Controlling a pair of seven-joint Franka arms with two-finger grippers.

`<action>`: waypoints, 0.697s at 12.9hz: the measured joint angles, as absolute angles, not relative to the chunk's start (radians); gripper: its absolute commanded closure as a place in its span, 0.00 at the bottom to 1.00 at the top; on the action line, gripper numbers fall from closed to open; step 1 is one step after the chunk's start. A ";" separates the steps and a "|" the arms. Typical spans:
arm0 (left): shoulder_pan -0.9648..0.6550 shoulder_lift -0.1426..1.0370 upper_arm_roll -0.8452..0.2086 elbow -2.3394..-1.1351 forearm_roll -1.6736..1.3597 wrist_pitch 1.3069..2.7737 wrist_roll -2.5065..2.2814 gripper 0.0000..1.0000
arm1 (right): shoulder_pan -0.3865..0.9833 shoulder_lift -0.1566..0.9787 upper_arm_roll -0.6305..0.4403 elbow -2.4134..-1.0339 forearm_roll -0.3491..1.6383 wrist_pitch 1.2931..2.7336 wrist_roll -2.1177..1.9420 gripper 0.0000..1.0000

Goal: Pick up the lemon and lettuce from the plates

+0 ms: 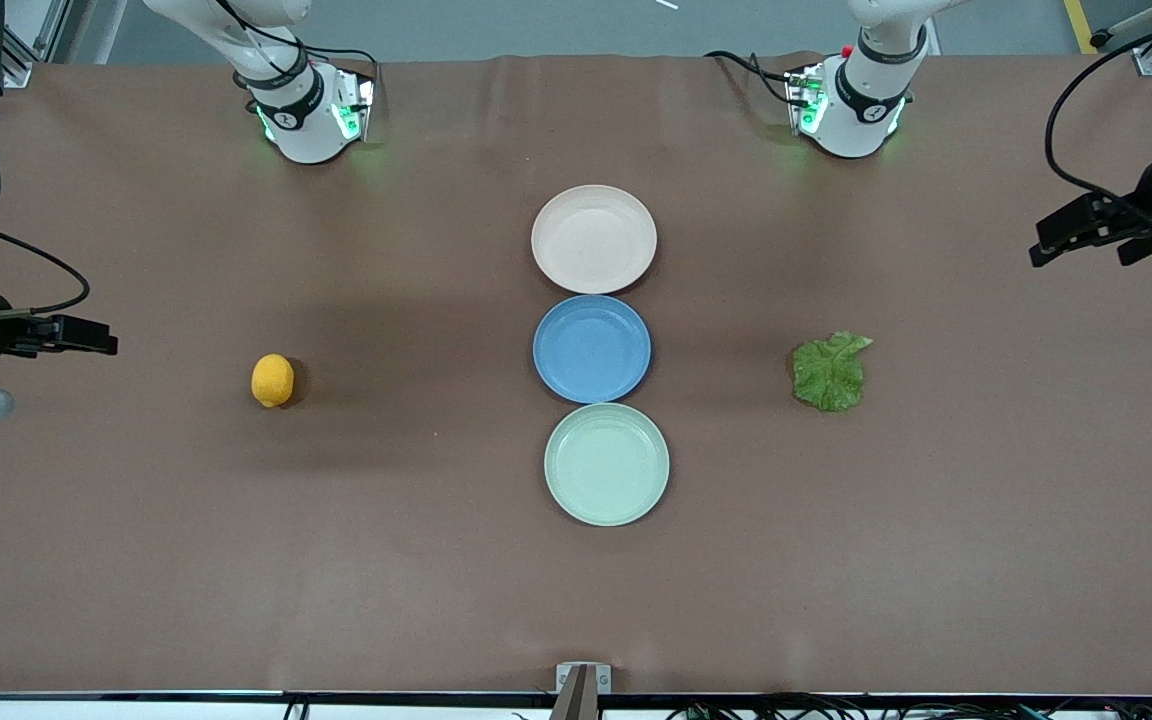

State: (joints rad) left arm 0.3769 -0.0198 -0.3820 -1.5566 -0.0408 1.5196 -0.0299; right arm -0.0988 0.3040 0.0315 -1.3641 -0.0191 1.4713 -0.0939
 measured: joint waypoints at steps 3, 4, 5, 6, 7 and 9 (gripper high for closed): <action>0.340 -0.020 -0.335 -1.512 -0.041 1.484 -0.030 0.00 | -0.099 0.304 0.033 -1.359 -0.018 1.453 -0.095 0.00; 0.275 -0.020 -0.273 -1.506 -0.041 1.481 -0.030 0.00 | -0.098 0.303 0.034 -1.358 -0.017 1.445 -0.095 0.00; 0.178 -0.020 -0.177 -1.504 -0.041 1.479 -0.030 0.00 | -0.096 0.298 0.035 -1.359 -0.016 1.440 -0.095 0.00; 0.075 -0.020 -0.075 -1.503 -0.041 1.478 -0.030 0.00 | -0.090 0.287 0.037 -1.367 -0.016 1.442 -0.095 0.00; -0.007 -0.020 0.009 -1.503 -0.041 1.475 -0.030 0.00 | -0.081 0.263 0.037 -1.393 -0.016 1.454 -0.092 0.00; -0.067 -0.020 0.072 -1.501 -0.041 1.469 -0.030 0.00 | -0.066 0.176 0.038 -1.498 -0.016 1.502 -0.080 0.00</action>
